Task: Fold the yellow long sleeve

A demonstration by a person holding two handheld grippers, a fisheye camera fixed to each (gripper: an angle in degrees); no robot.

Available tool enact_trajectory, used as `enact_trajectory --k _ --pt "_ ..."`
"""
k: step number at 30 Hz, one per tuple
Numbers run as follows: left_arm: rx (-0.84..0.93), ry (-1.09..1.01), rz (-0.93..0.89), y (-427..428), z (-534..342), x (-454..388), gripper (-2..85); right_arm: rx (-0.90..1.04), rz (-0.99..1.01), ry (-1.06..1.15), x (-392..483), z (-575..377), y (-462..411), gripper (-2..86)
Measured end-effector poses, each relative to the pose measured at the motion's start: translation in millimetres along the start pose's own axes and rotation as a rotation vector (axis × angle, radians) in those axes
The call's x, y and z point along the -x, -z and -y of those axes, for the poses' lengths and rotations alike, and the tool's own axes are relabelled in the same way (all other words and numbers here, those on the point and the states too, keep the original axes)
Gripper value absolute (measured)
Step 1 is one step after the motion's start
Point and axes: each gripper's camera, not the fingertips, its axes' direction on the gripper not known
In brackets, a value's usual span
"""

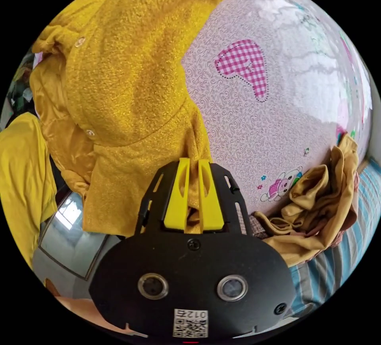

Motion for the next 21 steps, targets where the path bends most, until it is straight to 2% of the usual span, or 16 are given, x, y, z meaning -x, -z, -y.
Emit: enact_trajectory --k 3,7,8,11,15,18,20,21 --pt "-0.051 -0.186 0.087 25.4 7.3 -69.6 5.2 -0.178 0.099 -0.114 -0.6 -48.8 38.6 3.6" --pt "0.071 -0.672 0.243 0.1 -16.2 -197.9 5.5 -0.493 0.329 -0.284 21.1 -169.1 76.4 3.1" --pt "0.148 -0.82 0.332 -24.9 -31.6 -227.2 5.7 -0.53 0.366 -0.337 33.3 -199.1 74.0 3.0" --pt "0.26 -1.05 0.556 -77.6 -72.3 -253.9 5.8 -0.534 0.438 -0.499 65.1 -250.7 45.6 2.9" --pt "0.128 -1.073 0.542 -34.5 -86.8 -227.6 5.6 -0.528 0.592 -0.69 98.0 -280.5 -3.4 2.8" --pt "0.039 -0.888 0.393 36.1 -65.4 -173.4 5.1 -0.568 0.667 -0.828 117.4 -292.4 -24.9 2.8" --pt "-0.053 -0.649 0.234 93.4 -34.8 -110.7 4.5 -0.613 0.707 -0.9 121.9 -299.6 -27.2 2.8" --pt "-0.071 -0.607 0.195 104.4 -27.5 -95.5 4.4 -0.615 0.71 -0.909 121.9 -300.1 -26.3 2.8"
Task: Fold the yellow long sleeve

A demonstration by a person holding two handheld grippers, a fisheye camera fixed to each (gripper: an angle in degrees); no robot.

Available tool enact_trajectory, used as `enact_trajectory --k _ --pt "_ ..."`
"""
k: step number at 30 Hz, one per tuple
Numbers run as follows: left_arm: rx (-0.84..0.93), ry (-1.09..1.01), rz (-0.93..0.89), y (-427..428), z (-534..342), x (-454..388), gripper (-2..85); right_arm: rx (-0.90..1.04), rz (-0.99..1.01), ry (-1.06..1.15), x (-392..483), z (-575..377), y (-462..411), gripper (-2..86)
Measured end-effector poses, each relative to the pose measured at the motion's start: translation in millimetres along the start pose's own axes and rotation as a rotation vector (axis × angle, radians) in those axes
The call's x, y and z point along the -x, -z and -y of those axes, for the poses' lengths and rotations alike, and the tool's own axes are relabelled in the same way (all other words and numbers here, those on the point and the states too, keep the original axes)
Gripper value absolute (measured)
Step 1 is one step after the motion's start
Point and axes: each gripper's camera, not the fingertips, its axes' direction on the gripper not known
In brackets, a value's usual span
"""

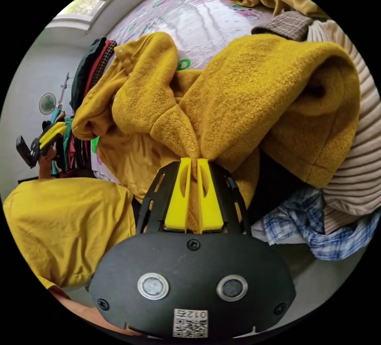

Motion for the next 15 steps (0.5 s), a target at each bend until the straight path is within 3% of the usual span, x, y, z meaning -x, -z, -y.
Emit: enact_trajectory --k 3,5,9,15 --pt "0.007 0.044 -0.015 6.6 -3.3 64.5 4.8 0.032 -0.026 0.004 9.4 7.0 4.5 2.7" --pt "0.116 -0.002 0.002 -18.8 2.3 86.2 5.9 0.102 -0.066 0.043 21.3 17.3 6.6 2.6" --pt "0.212 -0.194 -0.116 -51.0 10.5 74.0 7.1 0.218 -0.129 0.106 38.5 31.3 10.7 2.5" --pt "0.473 -0.273 0.022 -108.4 11.7 65.8 3.1 0.343 -0.206 0.121 55.4 42.0 9.2 2.3"
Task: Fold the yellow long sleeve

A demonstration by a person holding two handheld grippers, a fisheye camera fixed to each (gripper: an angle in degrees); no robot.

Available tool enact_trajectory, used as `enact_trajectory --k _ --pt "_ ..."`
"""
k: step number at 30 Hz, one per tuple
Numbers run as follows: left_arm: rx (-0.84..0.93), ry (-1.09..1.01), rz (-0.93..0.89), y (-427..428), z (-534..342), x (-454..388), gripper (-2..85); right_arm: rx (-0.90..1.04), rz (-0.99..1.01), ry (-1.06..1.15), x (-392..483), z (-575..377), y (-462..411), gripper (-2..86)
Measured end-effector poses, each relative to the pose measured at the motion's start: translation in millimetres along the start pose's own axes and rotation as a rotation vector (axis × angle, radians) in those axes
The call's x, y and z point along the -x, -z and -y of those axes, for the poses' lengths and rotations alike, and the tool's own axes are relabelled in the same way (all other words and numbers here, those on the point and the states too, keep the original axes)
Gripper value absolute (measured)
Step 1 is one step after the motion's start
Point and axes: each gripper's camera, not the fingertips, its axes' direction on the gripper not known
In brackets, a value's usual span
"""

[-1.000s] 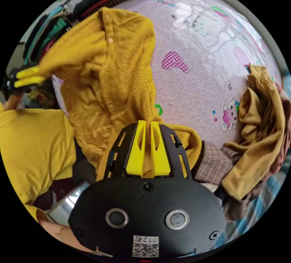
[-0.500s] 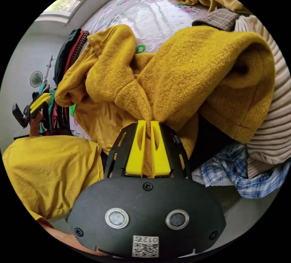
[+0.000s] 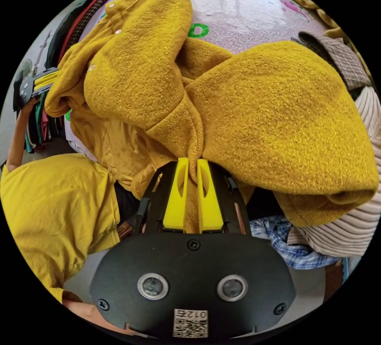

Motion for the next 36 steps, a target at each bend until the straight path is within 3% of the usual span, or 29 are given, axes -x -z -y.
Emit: enact_trajectory --k 3,6,8,12,15,17,18,20,22,24,26,29,32,36 --pt "-0.031 0.131 -0.059 7.2 -16.6 25.8 1.6 0.052 0.005 -0.04 1.4 -1.0 7.7 2.2" --pt "-0.18 0.358 -0.151 39.8 -58.6 77.4 0.7 0.0 -0.208 0.109 45.8 -5.8 40.4 2.1" --pt "-0.318 0.549 -0.252 72.0 -106.8 125.0 0.3 -0.19 -0.358 0.214 92.3 -22.3 101.4 1.7" --pt "-0.542 0.727 -0.298 136.0 -184.6 169.2 0.1 -0.6 -0.401 0.25 137.7 -73.7 223.9 1.6" --pt "-0.768 0.701 -0.119 237.8 -244.2 154.9 0.1 -0.908 -0.274 0.237 139.3 -137.8 295.5 1.6" --pt "-0.937 0.498 0.234 333.3 -278.9 75.2 0.1 -1.104 -0.104 0.168 109.8 -188.0 317.1 1.6" --pt "-0.97 0.433 0.323 349.9 -285.7 48.9 0.1 -1.139 -0.06 0.141 98.9 -198.0 316.7 1.6" --pt "-0.937 0.234 0.615 372.1 -295.4 -47.8 0.1 -1.214 0.129 -0.004 46.7 -222.0 293.6 1.8" --pt "-0.776 0.166 0.765 349.2 -286.4 -84.7 0.1 -1.204 0.238 -0.115 13.0 -227.0 262.7 2.0" --pt "-0.615 0.174 0.64 308.3 -275.4 -71.8 0.1 -1.157 0.279 -0.192 -5.2 -228.1 234.6 2.1" --pt "-0.41 0.291 0.214 233.0 -271.8 -13.7 0.2 -1.076 0.248 -0.239 -10.0 -229.0 207.4 2.2" --pt "-0.224 0.441 -0.148 117.8 -283.4 28.6 0.2 -1.011 0.277 -0.216 -8.0 -234.6 179.6 2.3" --pt "-0.081 0.54 -0.229 29.2 -297.2 30.6 0.2 -0.861 0.217 -0.128 11.6 -229.4 152.2 2.3" --pt "-0.221 0.657 -0.288 20.4 -326.4 37.4 0.2 -0.802 0.182 -0.078 28.2 -236.1 132.0 2.4"
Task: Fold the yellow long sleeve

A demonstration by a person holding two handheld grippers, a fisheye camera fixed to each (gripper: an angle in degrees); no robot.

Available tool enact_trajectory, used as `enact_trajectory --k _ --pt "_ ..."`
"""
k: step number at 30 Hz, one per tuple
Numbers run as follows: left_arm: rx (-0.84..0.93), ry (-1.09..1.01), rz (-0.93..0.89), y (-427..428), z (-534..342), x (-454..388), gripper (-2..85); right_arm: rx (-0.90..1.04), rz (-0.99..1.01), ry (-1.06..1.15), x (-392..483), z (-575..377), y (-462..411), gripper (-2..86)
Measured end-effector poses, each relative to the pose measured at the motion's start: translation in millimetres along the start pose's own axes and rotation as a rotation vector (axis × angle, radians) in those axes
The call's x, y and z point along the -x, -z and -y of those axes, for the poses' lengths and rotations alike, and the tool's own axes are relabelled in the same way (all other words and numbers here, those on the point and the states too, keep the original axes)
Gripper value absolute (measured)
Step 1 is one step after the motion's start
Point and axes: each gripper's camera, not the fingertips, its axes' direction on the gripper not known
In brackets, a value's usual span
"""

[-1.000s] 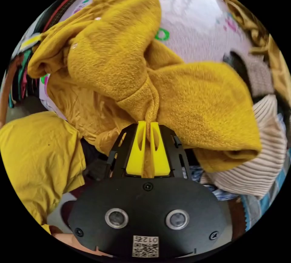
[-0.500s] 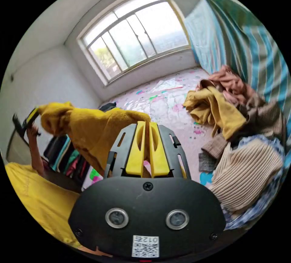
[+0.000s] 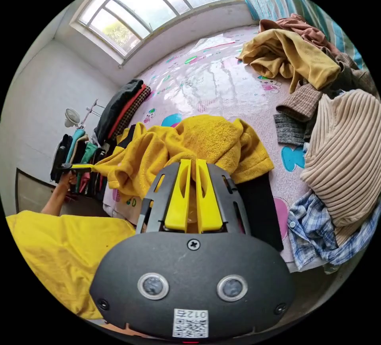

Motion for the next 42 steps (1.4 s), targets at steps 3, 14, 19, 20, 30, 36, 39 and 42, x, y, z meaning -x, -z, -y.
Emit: enact_trajectory --k 3,14,19,20,30,36,39,42 --pt "-0.146 -0.11 0.1 56.9 -1.2 -20.2 0.1 0.004 -0.026 0.126 19.9 3.1 19.2 2.6" --pt "-0.368 -0.164 0.108 117.9 7.8 -26.1 0.1 -0.216 0.0 -0.028 -28.7 6.0 68.9 2.5" --pt "-0.041 -0.01 0.125 16.4 44.2 24.6 0.6 -0.1 -0.03 0.091 -2.0 14.4 35.6 2.6" --pt "0.026 0.08 0.069 -12.3 50.6 43.7 0.9 -0.07 -0.022 0.093 0.8 16.0 24.6 2.7" --pt "-0.4 0.107 -0.095 -4.0 38.0 -3.0 7.5 0.041 -0.076 0.18 31.1 37.6 -10.5 3.0" --pt "-0.175 -0.291 -0.088 -82.3 92.7 -144.6 10.6 0.056 -0.066 0.149 19.9 50.8 -15.0 3.0" --pt "-0.129 -0.273 0.066 -113.7 117.4 -175.8 8.5 0.053 -0.066 0.139 18.0 53.5 -16.6 3.1" --pt "-0.083 -0.228 0.005 -124.8 133.7 -182.8 6.4 0.051 -0.058 0.124 13.5 57.4 -17.2 3.0"
